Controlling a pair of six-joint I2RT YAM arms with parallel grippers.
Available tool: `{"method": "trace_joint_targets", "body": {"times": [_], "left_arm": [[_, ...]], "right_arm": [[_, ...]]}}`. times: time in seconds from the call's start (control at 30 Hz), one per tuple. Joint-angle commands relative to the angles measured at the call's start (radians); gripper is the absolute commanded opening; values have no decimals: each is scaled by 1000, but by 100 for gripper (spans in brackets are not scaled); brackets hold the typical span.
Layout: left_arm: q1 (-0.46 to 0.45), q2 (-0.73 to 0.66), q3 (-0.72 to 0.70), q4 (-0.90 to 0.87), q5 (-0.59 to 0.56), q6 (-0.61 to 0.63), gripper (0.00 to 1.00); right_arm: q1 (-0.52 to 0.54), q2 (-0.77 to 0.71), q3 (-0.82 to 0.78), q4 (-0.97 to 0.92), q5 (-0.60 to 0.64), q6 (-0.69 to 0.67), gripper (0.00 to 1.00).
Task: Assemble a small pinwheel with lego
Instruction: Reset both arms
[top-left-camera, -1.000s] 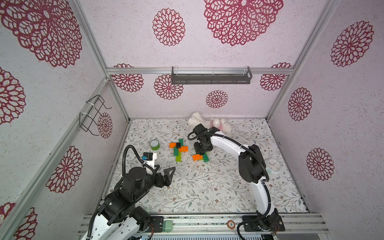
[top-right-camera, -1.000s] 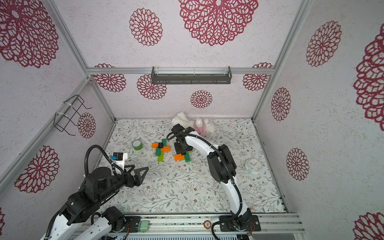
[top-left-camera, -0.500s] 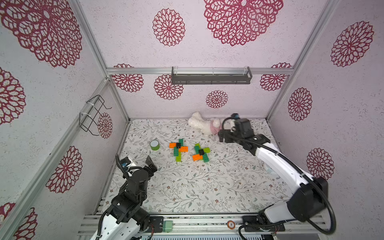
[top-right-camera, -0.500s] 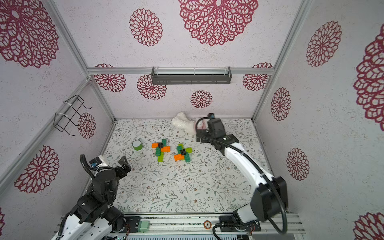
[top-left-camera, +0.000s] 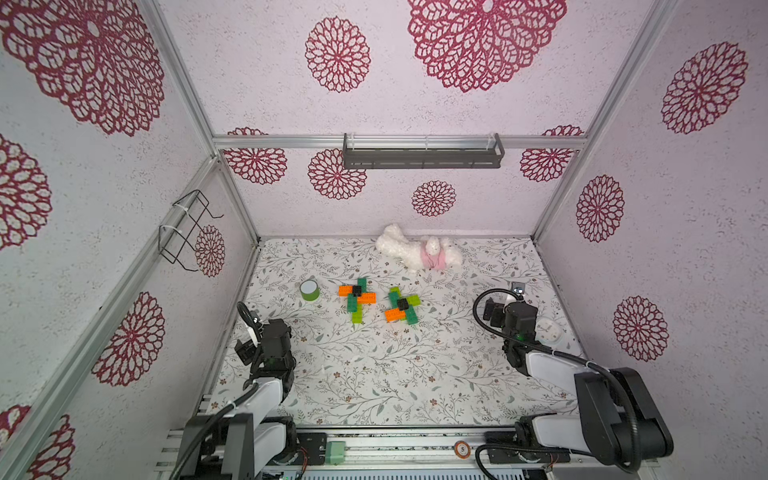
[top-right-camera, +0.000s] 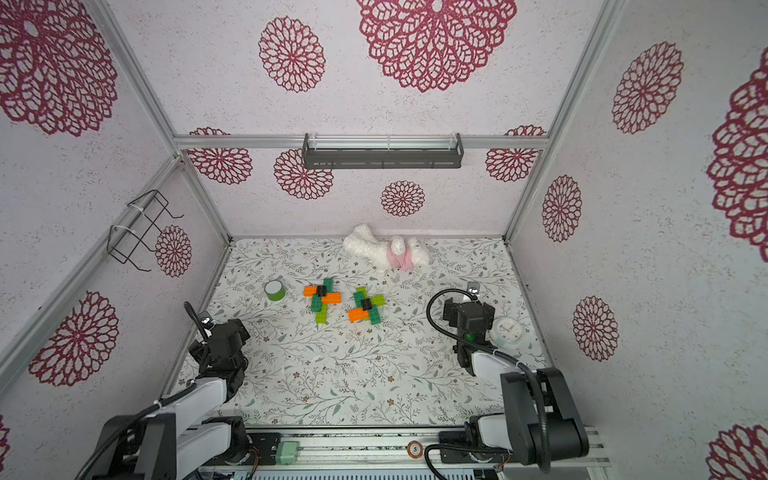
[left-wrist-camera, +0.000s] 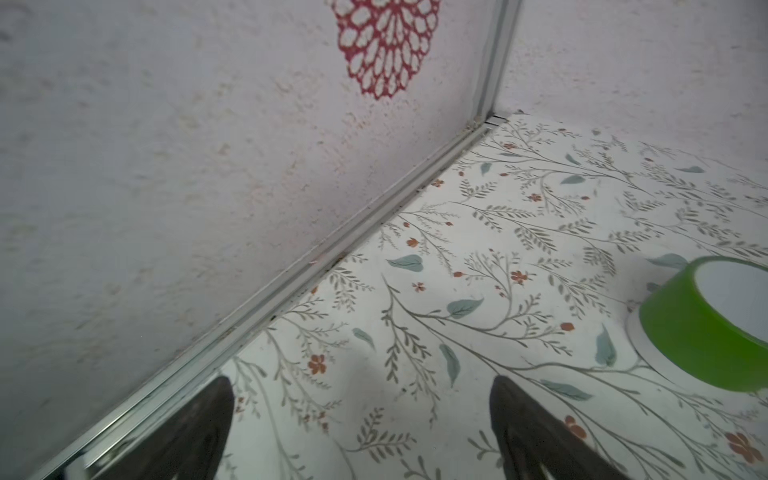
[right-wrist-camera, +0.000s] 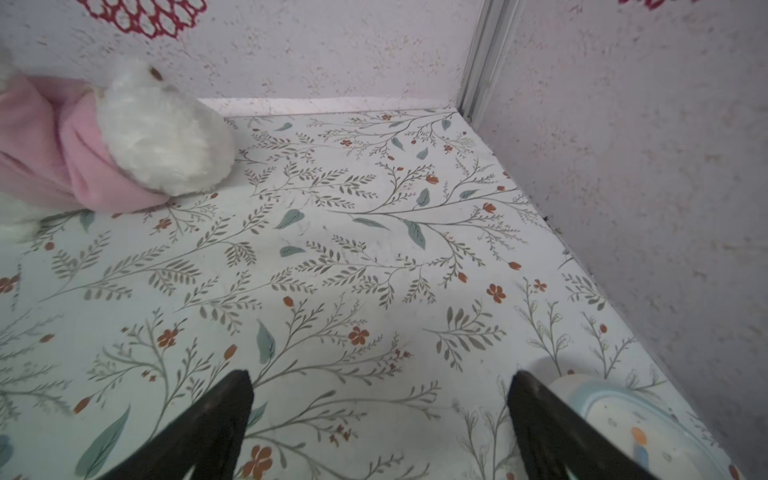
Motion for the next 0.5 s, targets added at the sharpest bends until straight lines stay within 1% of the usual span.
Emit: {"method": "trace_joint_targets", "body": {"times": [0.0,0.03,0.07,0.1,0.13,0.17,0.2,0.23,0.3,0.33,0.4,0.43,0.47], "left_arm": [[48,133,10,447,217,62,97],[51,202,20,500,242,71,97],[48,288,30,571,247,89,97],[46,368,45,651,258,111,97],[35,398,56,687,244,133,97],[28,363,81,579,232,125,97],[28,312,124,408,233,98,97],[31,298,164,307,237,89,97],[27,350,219,303,198,115,97],[24,340,201,321,207,116,97],[27,323,197,292,224,102,97],[28,334,205,294,221,112,97],[29,343,217,286,221,115,97]], "right_arm": [[-46,23,9,256,-40,-57,99],[-62,33,18,255,-56,-48,99],[-88,44,43,213,-84,-26,99],[-118,60,64,195,-141,-9,99],[-136,72,82,175,-181,-3,99],[-151,83,99,160,-201,0,99],[-160,88,99,175,-215,-2,99],[-165,89,99,177,-218,-2,99],[-175,91,101,175,-226,8,99],[-177,89,100,171,-233,11,99],[-177,69,121,58,-209,13,99],[-177,55,116,37,-192,13,99],[-175,28,86,55,-186,23,99]]}}
